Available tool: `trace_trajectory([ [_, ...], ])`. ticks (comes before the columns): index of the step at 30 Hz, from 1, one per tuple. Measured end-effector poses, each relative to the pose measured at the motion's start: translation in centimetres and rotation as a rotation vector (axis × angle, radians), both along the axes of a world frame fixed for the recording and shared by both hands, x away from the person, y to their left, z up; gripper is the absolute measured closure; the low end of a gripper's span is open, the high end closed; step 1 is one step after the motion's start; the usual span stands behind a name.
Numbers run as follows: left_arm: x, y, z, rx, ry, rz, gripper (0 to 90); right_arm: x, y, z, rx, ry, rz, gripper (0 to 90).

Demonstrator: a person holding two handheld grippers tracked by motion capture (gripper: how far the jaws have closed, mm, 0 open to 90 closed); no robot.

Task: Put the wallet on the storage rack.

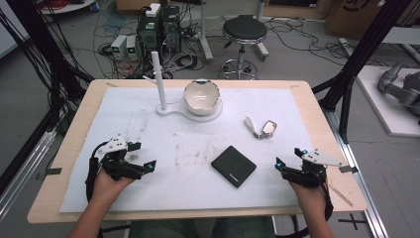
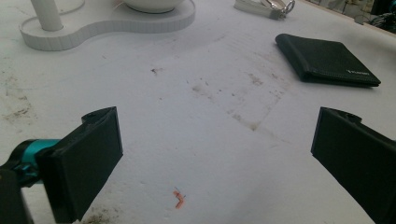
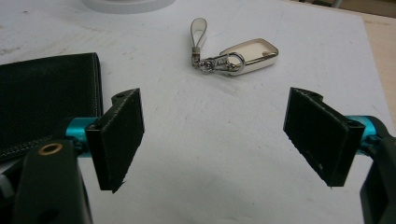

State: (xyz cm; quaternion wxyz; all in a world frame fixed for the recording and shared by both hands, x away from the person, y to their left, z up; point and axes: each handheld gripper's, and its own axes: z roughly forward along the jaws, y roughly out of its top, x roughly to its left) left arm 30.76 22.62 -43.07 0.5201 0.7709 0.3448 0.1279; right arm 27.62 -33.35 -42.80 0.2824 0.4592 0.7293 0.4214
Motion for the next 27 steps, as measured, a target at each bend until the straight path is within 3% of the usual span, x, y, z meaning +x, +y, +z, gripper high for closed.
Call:
trace_trajectory([
  [27,-0.04,-0.09,0.08,-0.003,0.0,-0.002,1.9,0.32,-0.03,-0.24,-0.024,-0.002,0.005,20.7],
])
